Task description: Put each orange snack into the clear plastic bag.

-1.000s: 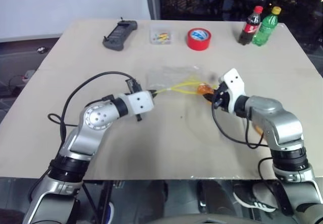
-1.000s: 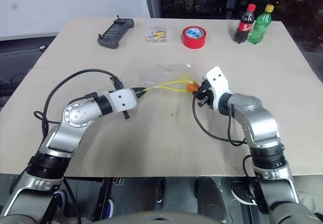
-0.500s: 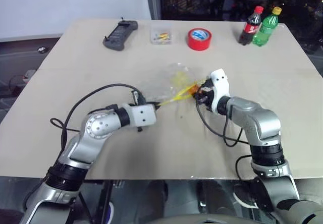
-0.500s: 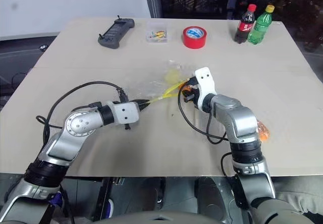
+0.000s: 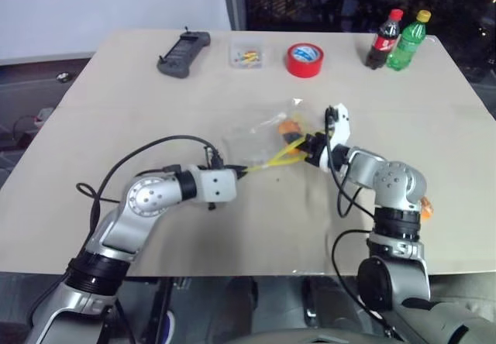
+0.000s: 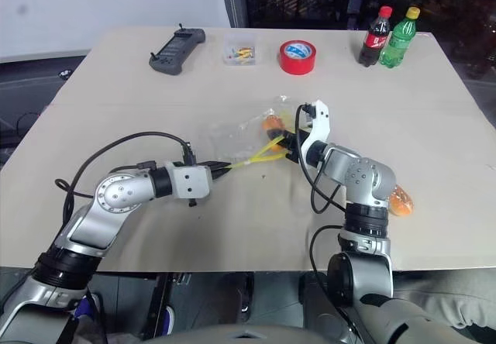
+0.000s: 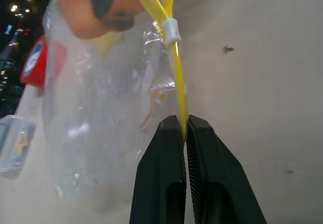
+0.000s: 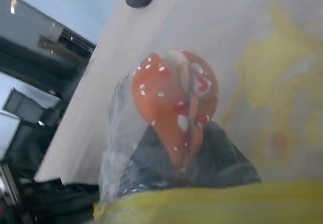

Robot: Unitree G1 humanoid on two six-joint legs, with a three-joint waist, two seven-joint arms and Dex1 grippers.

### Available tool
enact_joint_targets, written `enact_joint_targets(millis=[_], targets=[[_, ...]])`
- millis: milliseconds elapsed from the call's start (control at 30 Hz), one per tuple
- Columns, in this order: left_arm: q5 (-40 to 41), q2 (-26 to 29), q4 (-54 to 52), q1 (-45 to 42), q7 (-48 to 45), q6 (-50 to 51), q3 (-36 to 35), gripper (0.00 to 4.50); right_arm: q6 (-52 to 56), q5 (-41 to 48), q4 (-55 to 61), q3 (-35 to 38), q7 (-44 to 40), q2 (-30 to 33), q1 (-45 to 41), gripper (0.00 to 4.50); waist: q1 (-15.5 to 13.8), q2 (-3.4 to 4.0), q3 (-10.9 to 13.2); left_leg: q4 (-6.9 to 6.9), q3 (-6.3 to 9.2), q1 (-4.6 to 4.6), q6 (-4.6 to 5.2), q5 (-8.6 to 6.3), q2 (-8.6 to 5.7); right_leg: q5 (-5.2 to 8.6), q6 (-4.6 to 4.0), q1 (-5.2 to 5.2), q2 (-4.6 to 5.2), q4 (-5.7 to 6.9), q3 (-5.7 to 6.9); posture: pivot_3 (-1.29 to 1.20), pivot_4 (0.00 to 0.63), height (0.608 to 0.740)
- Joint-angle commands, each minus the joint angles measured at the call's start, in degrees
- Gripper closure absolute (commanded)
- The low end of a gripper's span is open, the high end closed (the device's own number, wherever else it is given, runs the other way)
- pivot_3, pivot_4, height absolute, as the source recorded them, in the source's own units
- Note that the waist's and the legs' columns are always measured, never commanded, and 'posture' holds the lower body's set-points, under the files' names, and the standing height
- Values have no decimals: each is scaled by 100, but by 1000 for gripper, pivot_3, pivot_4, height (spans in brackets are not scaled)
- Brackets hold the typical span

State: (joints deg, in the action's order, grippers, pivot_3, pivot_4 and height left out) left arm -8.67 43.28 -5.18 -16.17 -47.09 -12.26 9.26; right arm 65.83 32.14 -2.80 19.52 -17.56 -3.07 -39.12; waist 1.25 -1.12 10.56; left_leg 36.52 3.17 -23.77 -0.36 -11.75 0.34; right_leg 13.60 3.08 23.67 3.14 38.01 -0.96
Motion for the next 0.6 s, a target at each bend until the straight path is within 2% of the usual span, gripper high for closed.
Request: enact_joint_targets(millis=[33,100,167,233,367,600], targets=[[195,51,57,-133,-42,-251,-165,4500,-1405,-829,-125,-759,225,164,-24,4406,8,1,0,0,-2,0,0,0,0,0,0,1,0,0,-1,0,150,719],[192,26,135,-180,-38,-302,-132,4500,-2195,-1454,-272,-1426,285,253,73,4406,41,0,0,0,-3,0,0,0,-1,0,1,2,0,0,-2,0,150,719],[187,-35,211,-247,11,-294,-118,4500,-2635,-1674,-445,-1760,221,212,102,4406,93,0,0,-2,-3,-1,0,0,-1,0,1,3,0,-1,-2,0,150,719],[163,-101,248,-295,77,-194,-123,4500,-3037,-1918,-633,-1943,349,176,93,3392,120,0,0,-3,-3,-1,0,0,0,0,1,3,0,0,-2,0,150,719],[187,-348,269,-421,242,232,-166,4500,-3259,-1938,-600,-1916,463,120,158,1773,117,0,0,-3,-4,0,0,0,1,0,0,4,-1,1,-4,0,150,719],[82,-621,307,-595,538,793,-172,4500,-2417,-1195,1303,-1859,-296,803,944,1773,88,0,0,-2,2,-5,0,0,-1,0,1,3,0,-1,0,0,150,719]])
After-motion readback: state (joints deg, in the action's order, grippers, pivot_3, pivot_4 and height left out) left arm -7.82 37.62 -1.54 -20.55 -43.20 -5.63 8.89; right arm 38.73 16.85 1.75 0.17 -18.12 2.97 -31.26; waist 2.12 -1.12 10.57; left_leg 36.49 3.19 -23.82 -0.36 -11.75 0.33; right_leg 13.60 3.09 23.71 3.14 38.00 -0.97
